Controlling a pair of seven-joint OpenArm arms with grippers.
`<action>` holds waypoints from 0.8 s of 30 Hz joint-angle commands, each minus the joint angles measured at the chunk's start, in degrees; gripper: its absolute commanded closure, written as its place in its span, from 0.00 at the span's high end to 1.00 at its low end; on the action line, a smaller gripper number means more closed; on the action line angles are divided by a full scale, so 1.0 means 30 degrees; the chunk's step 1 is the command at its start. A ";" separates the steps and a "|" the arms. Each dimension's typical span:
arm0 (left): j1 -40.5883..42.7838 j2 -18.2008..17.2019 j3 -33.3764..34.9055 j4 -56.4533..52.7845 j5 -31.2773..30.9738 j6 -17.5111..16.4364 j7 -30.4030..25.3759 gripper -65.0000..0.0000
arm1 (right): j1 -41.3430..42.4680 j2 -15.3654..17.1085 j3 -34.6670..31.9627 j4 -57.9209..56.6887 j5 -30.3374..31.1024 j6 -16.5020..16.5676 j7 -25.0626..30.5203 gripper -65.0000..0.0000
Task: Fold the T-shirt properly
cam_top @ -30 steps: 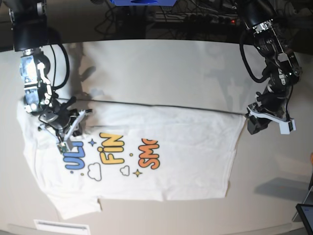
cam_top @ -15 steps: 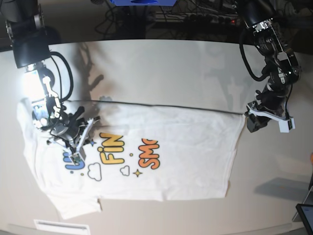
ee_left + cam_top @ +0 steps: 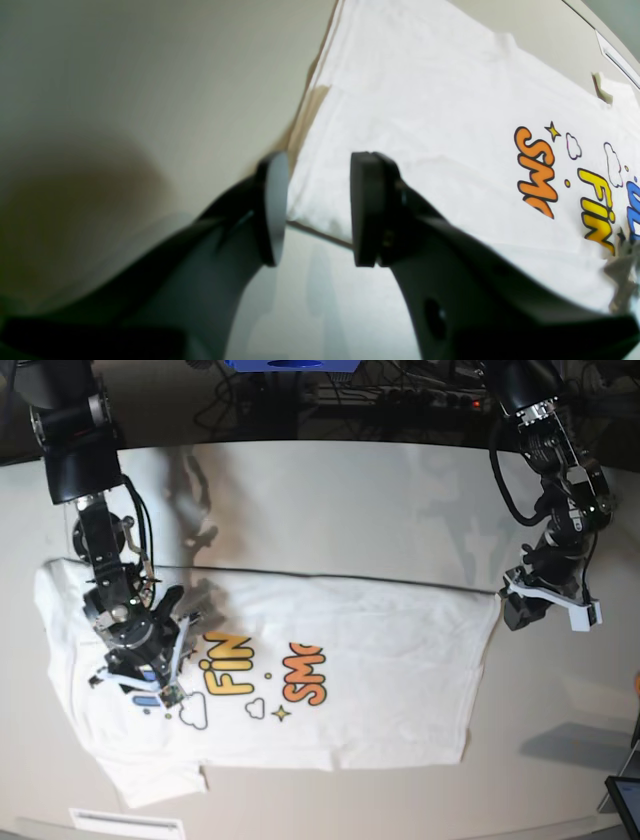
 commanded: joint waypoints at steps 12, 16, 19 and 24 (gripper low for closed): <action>-0.1182 -0.0765 0.5763 -0.0668 0.6174 -0.0103 -0.3706 0.32 | -0.2835 -0.2167 0.7545 0.3596 -0.0102 0.1654 -0.1317 0.40; -0.2032 -0.0707 0.7023 -0.1986 0.6819 -0.0103 -0.3853 0.32 | -0.3450 -0.2519 0.8864 0.3626 -0.0102 0.1654 -0.1229 0.40; -0.2237 -0.0677 0.7199 -0.2748 0.6848 -0.0103 -0.3911 0.32 | -0.3597 -0.2519 0.9567 0.3626 -0.0102 0.1654 -0.1346 0.40; -0.2266 -0.0824 0.7492 -0.4067 0.7024 -0.0103 -0.4879 0.32 | -0.3890 -0.2548 1.0300 0.3508 -0.0102 0.1947 -0.1346 0.40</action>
